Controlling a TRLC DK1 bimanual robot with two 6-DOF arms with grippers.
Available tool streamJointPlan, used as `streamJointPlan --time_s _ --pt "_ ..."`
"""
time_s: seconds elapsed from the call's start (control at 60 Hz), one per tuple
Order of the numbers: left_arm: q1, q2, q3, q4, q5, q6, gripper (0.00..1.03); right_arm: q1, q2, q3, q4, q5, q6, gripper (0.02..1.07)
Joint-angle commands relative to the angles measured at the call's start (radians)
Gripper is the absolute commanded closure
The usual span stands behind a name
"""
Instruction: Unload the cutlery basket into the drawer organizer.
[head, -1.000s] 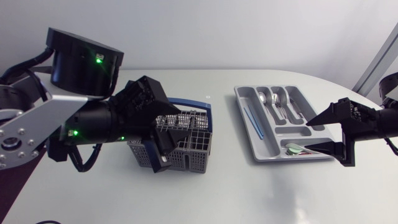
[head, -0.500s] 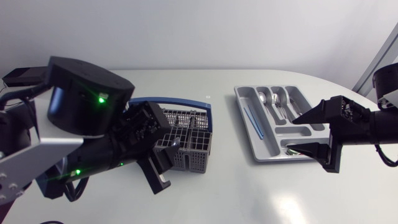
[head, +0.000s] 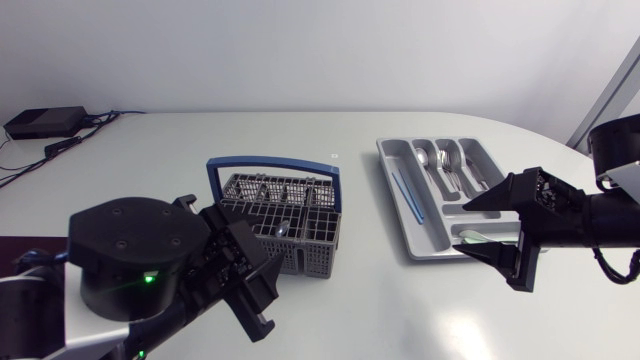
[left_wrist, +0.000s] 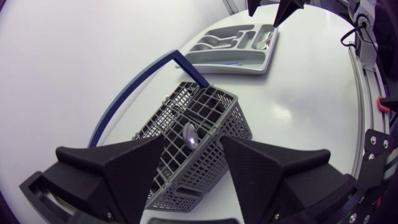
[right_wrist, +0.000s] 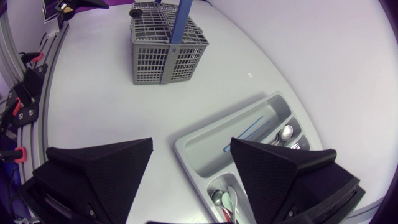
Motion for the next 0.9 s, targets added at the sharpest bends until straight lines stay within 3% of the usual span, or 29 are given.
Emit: streamJointPlan --time_s 0.0,0.617,0.883 --pt "-0.01 0.016 -0.024 0.025 -0.018 -0.002 0.37 0.019 -0.002 -0.013 0.011 0.004 0.036 0.17" --pt "-0.012 0.26 -0.006 0.219 -0.108 -0.039 0.37 0.059 -0.016 -0.045 0.034 0.007 0.064 0.17" --pt "0.005 0.279 -0.017 0.308 -0.137 -0.035 0.48 0.054 -0.025 -0.057 0.034 0.004 0.05 0.17"
